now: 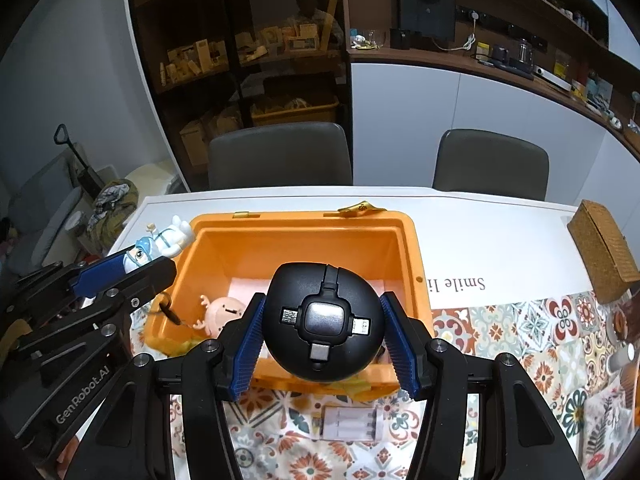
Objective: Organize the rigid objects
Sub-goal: 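Carry the figurine keychain with the left gripper while the right gripper carries the black hub to the crate, then open the left gripper over the crate while the right gripper releases the black hub inside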
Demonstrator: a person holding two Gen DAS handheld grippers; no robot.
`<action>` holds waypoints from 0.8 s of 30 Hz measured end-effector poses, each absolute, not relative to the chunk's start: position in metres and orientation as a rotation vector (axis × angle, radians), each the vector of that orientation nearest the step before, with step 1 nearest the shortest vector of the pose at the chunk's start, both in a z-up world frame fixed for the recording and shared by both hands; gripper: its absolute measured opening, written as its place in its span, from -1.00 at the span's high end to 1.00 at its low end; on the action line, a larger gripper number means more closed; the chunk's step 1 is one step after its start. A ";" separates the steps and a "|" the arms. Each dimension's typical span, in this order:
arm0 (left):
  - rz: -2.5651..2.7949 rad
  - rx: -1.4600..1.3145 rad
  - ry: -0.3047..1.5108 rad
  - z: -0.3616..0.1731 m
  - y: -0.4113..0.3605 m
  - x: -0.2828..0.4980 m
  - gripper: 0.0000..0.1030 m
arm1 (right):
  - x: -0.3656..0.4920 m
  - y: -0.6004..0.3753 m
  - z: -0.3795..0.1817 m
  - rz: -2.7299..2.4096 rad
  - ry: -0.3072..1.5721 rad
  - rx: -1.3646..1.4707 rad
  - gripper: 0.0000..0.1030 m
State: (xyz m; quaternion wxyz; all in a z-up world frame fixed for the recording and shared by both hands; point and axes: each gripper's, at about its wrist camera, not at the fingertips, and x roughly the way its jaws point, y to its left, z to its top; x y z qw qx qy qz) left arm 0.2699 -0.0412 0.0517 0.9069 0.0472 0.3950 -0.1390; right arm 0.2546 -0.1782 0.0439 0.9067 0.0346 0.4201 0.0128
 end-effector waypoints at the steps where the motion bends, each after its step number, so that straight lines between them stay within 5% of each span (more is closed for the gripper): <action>1: -0.287 0.099 0.826 0.050 -0.042 0.274 0.47 | 0.257 -0.178 0.043 0.027 0.871 0.069 -0.09; 24: -0.204 0.167 1.035 -0.005 -0.054 0.319 0.38 | 0.304 -0.183 -0.007 -0.005 1.030 0.039 -0.09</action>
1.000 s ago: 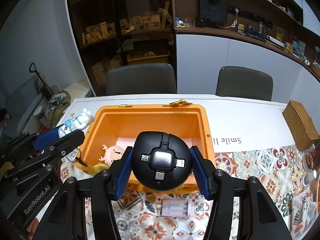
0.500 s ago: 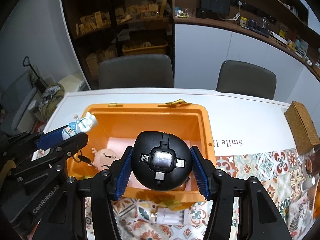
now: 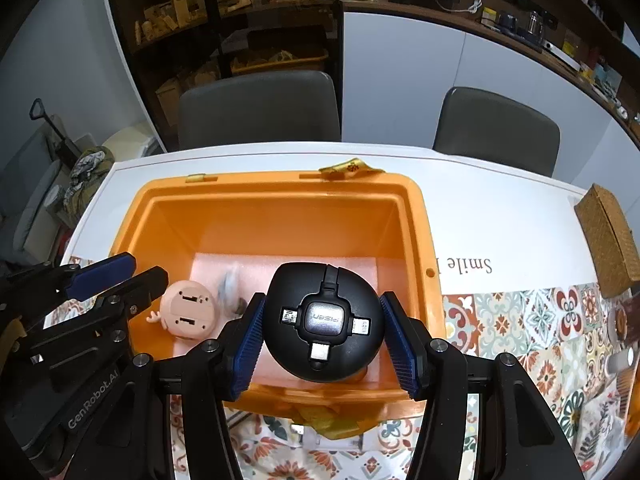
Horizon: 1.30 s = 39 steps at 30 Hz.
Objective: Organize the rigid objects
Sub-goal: 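Open the left gripper over the crate while the right gripper releases the black hub inside, then raise both open grippers out of the crate and back over the table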
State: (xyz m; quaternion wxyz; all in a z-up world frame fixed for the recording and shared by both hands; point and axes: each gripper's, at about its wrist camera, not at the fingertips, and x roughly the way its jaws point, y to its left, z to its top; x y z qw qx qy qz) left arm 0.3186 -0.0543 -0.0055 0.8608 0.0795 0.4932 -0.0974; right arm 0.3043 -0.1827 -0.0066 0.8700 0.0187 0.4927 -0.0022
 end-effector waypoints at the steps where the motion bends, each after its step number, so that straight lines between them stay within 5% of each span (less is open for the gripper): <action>1: -0.191 0.175 1.033 -0.007 -0.053 0.318 0.25 | 0.304 -0.182 -0.007 -0.005 1.031 0.035 -0.09; 4: -0.163 0.169 1.030 -0.008 -0.046 0.317 -0.10 | 0.307 -0.179 -0.008 0.001 1.035 0.030 -0.09; 10: -0.070 0.180 1.028 -0.010 -0.025 0.315 -0.35 | 0.311 -0.168 -0.011 0.021 1.041 0.015 -0.09; 19: -0.030 0.122 1.031 -0.012 0.006 0.305 -0.49 | 0.318 -0.147 -0.022 0.074 1.081 0.010 -0.10; 22: -0.017 0.114 1.029 -0.013 0.011 0.303 -0.51 | 0.317 -0.145 -0.023 0.066 1.075 0.023 -0.38; 39: -0.043 0.088 0.981 0.007 0.006 0.268 -0.62 | 0.275 -0.162 0.003 0.025 1.004 0.037 -0.38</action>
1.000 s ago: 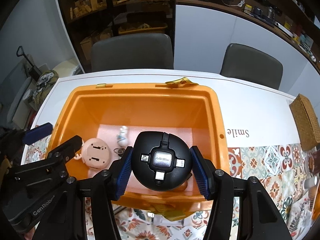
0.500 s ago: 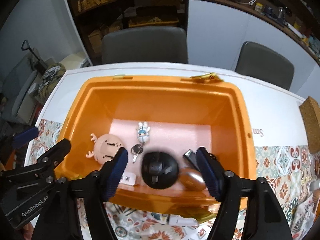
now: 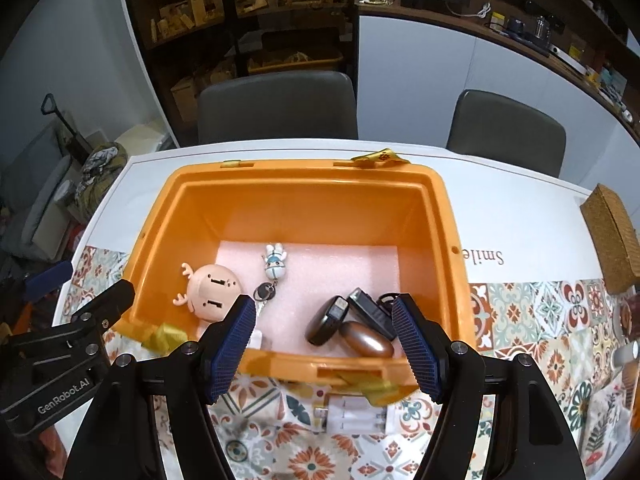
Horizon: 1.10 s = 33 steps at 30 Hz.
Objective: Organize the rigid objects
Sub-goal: 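Raise both open grippers out of the crate and back over the table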
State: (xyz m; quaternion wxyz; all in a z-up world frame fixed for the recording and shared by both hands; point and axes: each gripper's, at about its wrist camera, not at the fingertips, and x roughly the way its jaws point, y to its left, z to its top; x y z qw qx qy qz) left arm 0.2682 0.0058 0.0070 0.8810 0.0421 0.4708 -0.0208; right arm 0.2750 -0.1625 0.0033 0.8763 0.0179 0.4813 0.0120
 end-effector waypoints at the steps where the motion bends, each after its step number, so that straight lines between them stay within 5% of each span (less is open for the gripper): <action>1: -0.052 0.087 0.978 0.009 0.005 0.265 -0.62 | 0.272 -0.164 0.006 0.025 0.997 0.038 -0.38; 18: -0.105 0.108 0.905 0.028 -0.015 0.212 -0.67 | 0.213 -0.180 0.025 0.038 0.920 0.046 -0.41; 33: -0.110 0.070 1.005 -0.013 -0.022 0.188 -0.68 | 0.182 -0.197 -0.012 0.041 0.979 0.089 -0.41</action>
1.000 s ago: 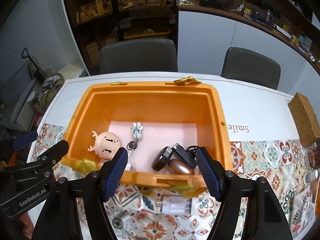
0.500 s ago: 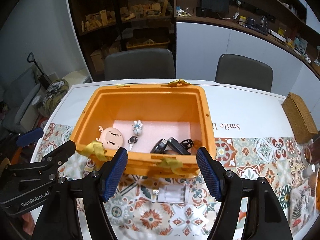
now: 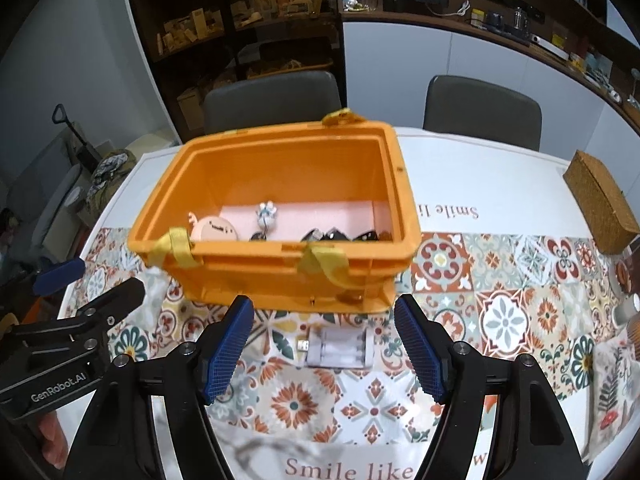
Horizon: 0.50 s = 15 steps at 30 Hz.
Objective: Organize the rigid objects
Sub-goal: 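Raise both open grippers out of the crate and back over the table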
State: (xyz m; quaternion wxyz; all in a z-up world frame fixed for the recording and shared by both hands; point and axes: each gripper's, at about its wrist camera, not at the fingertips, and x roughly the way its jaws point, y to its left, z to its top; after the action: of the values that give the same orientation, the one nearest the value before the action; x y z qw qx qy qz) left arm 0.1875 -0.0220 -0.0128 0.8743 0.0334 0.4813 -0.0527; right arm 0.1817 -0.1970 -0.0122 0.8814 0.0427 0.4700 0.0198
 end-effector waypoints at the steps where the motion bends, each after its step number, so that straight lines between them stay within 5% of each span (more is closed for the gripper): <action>1: -0.109 0.066 1.016 -0.017 -0.022 0.187 -0.68 | 0.181 -0.197 -0.016 0.043 0.986 0.087 -0.42; 15: -0.083 0.034 1.122 -0.060 -0.020 0.180 -0.68 | 0.174 -0.202 -0.059 0.055 1.036 0.135 -0.51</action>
State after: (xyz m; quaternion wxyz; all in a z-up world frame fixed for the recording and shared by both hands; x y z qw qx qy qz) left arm 0.1804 -0.0200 -0.0597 0.8457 0.0159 0.5320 -0.0393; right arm 0.1738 -0.2015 -0.0591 0.8662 0.0643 0.4948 0.0262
